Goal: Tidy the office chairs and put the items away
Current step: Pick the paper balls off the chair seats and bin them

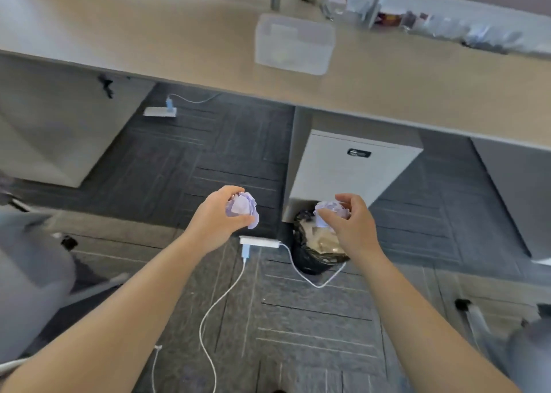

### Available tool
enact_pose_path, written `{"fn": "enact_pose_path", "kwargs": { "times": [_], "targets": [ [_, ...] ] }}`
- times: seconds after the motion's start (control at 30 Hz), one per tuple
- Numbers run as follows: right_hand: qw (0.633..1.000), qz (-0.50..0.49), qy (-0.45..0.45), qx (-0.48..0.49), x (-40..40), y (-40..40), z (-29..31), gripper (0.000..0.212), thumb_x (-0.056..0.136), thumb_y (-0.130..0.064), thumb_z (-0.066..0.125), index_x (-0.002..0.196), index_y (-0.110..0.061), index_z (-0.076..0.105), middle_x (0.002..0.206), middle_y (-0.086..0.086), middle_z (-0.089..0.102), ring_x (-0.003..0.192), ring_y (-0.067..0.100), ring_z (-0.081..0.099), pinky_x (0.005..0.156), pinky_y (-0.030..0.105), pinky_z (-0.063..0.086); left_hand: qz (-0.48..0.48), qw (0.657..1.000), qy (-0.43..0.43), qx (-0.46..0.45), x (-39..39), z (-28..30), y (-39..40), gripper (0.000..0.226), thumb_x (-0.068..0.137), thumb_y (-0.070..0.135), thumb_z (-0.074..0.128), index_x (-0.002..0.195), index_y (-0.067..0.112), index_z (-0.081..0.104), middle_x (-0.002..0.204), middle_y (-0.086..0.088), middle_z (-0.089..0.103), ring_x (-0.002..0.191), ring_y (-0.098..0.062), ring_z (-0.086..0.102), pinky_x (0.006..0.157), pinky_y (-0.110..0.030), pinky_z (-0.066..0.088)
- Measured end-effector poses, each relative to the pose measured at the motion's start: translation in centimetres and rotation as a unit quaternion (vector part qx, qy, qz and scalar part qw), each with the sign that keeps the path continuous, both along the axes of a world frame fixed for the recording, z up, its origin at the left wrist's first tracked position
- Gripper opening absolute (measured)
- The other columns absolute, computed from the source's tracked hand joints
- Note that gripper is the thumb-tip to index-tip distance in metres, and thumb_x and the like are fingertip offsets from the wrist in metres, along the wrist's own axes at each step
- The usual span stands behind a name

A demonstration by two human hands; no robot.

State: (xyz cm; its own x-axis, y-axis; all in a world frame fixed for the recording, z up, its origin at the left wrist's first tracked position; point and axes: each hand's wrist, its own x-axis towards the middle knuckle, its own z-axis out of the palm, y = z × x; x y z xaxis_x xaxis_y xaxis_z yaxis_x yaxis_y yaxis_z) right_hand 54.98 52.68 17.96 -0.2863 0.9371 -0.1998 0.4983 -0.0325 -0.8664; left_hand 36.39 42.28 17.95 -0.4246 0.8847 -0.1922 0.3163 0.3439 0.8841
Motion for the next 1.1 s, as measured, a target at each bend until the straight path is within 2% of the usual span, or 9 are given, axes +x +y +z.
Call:
{"fn": "enact_pose_path", "kwargs": {
  "times": [0.1,0.33,0.47,0.53,0.63,0.77,0.97,1.03,1.1],
  "targets": [
    [0.999,-0.048,-0.013,-0.020,5.4,2.4,-2.0,0.045,0.079,-0.017,0.066,0.120,-0.007,0.049,0.106,0.002,0.052,0.096,0.018,0.050,0.089,0.036,0.044,-0.022,1.000,-0.011,-0.018,4.1,-1.5,3.7,0.031,0.077,0.005,0.064,0.093,0.025,0.046,0.080,0.021,0.052,0.079,-0.008,0.052,0.066,-0.012,0.038],
    [0.990,-0.119,0.011,-0.077,12.4,7.0,-7.3,0.041,0.080,-0.017,0.066,0.117,-0.008,0.052,0.104,0.000,0.052,0.094,0.016,0.049,0.073,0.022,0.039,-0.059,0.995,-0.037,-0.067,9.6,-6.5,11.4,0.029,0.066,0.018,0.064,0.071,0.039,0.044,0.084,0.016,0.058,0.090,-0.018,0.056,0.069,-0.022,0.042],
    [0.984,-0.138,0.015,-0.113,13.6,9.3,-11.4,0.039,0.079,-0.014,0.067,0.114,-0.006,0.052,0.104,0.003,0.053,0.091,0.017,0.051,0.065,0.016,0.040,-0.078,0.992,-0.055,-0.086,11.7,-10.7,15.0,0.035,0.077,0.001,0.060,0.071,0.032,0.046,0.077,0.017,0.055,0.076,0.002,0.058,0.054,0.002,0.039],
    [0.979,-0.149,0.011,-0.135,13.7,10.7,-13.6,0.036,0.079,-0.015,0.067,0.111,-0.008,0.053,0.104,0.003,0.055,0.091,0.017,0.052,0.068,0.021,0.043,-0.084,0.988,-0.057,-0.117,12.1,-13.3,16.9,0.029,0.076,0.000,0.060,0.073,0.026,0.048,0.076,0.014,0.057,0.074,0.009,0.060,0.059,-0.001,0.041],
    [0.971,-0.167,0.009,-0.169,13.7,13.6,-17.1,0.027,0.079,-0.016,0.066,0.101,-0.015,0.052,0.102,0.002,0.056,0.091,0.018,0.053,0.083,0.035,0.046,-0.104,0.980,-0.048,-0.164,12.3,-17.8,20.3,0.016,0.071,0.014,0.063,0.081,0.023,0.053,0.091,0.009,0.064,0.099,-0.017,0.061,0.072,-0.025,0.043],
    [0.964,-0.185,0.008,-0.193,13.3,17.7,-22.2,0.025,0.079,-0.014,0.066,0.098,-0.018,0.049,0.097,-0.001,0.054,0.088,0.017,0.053,0.080,0.033,0.046,-0.125,0.970,-0.006,-0.209,13.1,-23.5,25.0,0.025,0.075,0.018,0.063,0.098,0.019,0.054,0.107,0.001,0.062,0.102,-0.019,0.057,0.079,-0.033,0.045],
    [0.956,-0.202,0.004,-0.212,13.2,21.1,-30.3,0.028,0.079,-0.014,0.067,0.102,-0.014,0.051,0.100,0.001,0.055,0.088,0.017,0.052,0.065,0.017,0.041,-0.177,0.954,0.010,-0.241,14.2,-31.0,30.5,0.021,0.076,0.009,0.061,0.067,0.024,0.050,0.073,0.012,0.056,0.066,-0.003,0.050,0.050,-0.004,0.036],
    [0.950,-0.213,0.006,-0.227,13.3,21.4,-32.3,0.028,0.079,-0.014,0.066,0.101,-0.015,0.049,0.099,0.000,0.054,0.086,0.016,0.051,0.064,0.016,0.040,-0.175,0.953,0.007,-0.248,14.6,-33.1,31.7,0.009,0.071,0.018,0.064,0.074,0.018,0.056,0.079,0.004,0.060,0.071,-0.012,0.056,0.055,-0.007,0.039],
    [0.947,-0.219,0.005,-0.236,13.3,21.5,-33.8,0.029,0.079,-0.015,0.066,0.103,-0.014,0.050,0.099,0.000,0.054,0.083,0.014,0.051,0.063,0.017,0.040,-0.182,0.947,0.020,-0.263,14.7,-34.6,32.3,0.033,0.070,0.027,0.067,0.091,0.006,0.053,0.087,-0.002,0.053,0.081,-0.022,0.052,0.063,-0.026,0.040]
  ]
}}
